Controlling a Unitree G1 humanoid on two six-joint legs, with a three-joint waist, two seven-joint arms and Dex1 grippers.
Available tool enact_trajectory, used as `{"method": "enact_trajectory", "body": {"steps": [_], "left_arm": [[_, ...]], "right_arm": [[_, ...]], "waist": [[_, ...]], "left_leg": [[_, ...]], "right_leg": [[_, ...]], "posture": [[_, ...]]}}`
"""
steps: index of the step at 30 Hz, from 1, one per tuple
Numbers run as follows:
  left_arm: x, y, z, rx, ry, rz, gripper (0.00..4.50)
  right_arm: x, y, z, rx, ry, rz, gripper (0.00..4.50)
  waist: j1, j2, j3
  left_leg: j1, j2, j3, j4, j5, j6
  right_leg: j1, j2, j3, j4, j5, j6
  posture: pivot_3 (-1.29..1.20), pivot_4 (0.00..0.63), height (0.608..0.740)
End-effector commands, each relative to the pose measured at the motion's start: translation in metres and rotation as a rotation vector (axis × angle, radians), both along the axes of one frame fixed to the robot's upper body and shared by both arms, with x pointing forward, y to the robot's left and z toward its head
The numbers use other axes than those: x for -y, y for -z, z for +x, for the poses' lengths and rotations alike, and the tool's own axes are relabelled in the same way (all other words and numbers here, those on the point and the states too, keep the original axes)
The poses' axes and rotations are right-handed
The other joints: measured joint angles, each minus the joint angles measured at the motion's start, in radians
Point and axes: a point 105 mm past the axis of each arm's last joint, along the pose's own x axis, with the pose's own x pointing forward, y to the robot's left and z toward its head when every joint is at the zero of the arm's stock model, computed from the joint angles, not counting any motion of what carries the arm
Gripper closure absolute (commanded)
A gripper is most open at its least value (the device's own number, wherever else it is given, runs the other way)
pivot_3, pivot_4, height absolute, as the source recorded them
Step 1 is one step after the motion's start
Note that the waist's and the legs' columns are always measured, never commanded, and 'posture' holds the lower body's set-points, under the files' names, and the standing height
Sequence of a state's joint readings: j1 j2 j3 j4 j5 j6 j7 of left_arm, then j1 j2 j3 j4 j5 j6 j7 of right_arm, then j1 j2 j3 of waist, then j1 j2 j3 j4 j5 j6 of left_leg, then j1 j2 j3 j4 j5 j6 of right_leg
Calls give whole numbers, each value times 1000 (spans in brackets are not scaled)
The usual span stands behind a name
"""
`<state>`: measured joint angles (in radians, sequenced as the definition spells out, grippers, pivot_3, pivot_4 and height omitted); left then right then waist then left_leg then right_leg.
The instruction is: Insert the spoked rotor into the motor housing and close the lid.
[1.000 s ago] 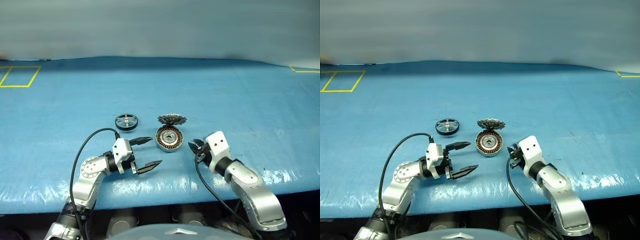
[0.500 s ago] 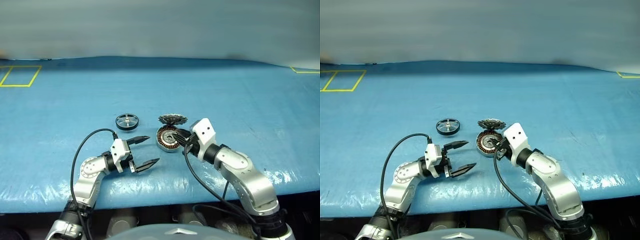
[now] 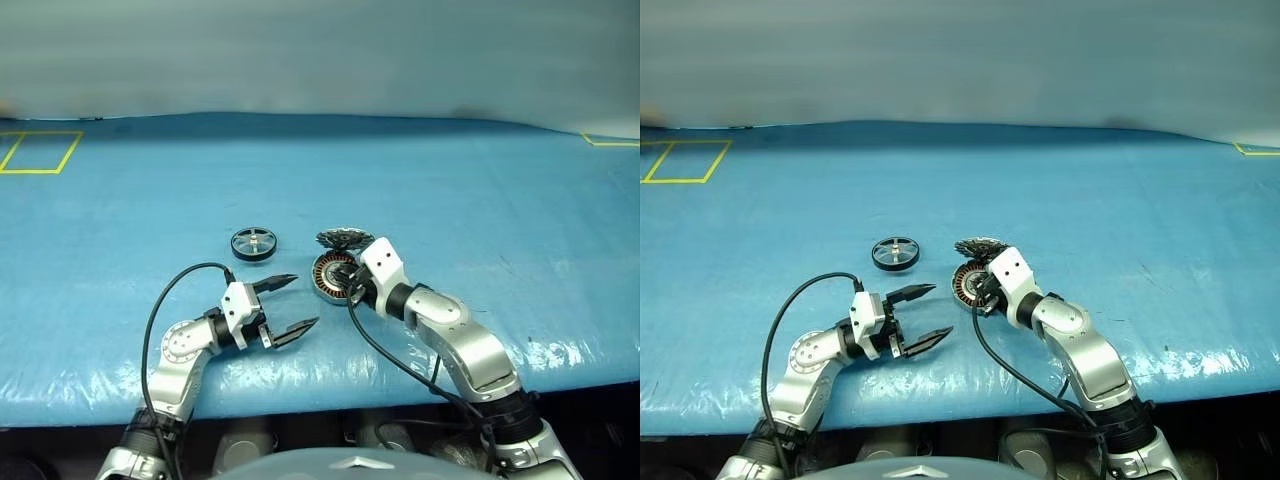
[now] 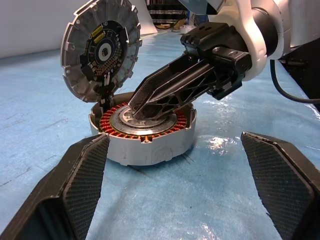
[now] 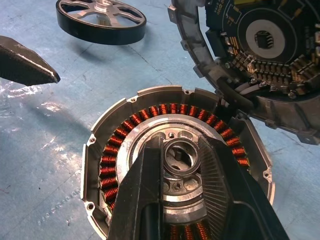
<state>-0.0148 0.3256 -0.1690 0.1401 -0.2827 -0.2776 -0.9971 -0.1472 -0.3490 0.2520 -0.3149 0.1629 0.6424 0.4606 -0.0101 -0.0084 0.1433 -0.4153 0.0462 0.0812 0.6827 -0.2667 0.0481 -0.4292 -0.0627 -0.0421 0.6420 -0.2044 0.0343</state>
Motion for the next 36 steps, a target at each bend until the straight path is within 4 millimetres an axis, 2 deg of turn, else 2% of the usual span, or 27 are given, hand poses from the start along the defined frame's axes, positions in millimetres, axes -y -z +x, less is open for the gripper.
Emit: {"method": "enact_trajectory", "body": {"steps": [1,8,16,27,36], "left_arm": [[4,-9,-2,40,16,-1,0],[4,-12,-1,35,2,-33,0],[3,-9,-1,32,-6,-4,0],[3,-7,-1,16,-22,-5,0],[0,4,0,0,-26,6,0]], "right_arm": [[-2,-10,-2,30,-25,12,3840],[-10,-3,-8,9,-79,-19,3840],[-6,-3,2,5,-17,18,3840],[-13,-5,-1,-17,-43,56,3840],[-5,1,0,-28,-12,31,3840]], "waist": [[0,0,0],[-2,0,0],[-2,0,0],[-1,0,0],[-1,0,0]], "left_leg": [[0,0,0,0,0,0],[0,0,0,0,0,0],[1,1,0,0,0,0],[1,0,1,0,0,0],[1,1,1,0,0,0]], "right_leg": [[0,0,0,0,0,0],[0,0,0,0,0,0],[0,1,0,0,0,0],[0,0,0,0,0,0],[0,0,0,0,0,0]], "posture": [[0,150,740],[0,150,740],[0,150,740],[0,150,740],[0,150,740]]}}
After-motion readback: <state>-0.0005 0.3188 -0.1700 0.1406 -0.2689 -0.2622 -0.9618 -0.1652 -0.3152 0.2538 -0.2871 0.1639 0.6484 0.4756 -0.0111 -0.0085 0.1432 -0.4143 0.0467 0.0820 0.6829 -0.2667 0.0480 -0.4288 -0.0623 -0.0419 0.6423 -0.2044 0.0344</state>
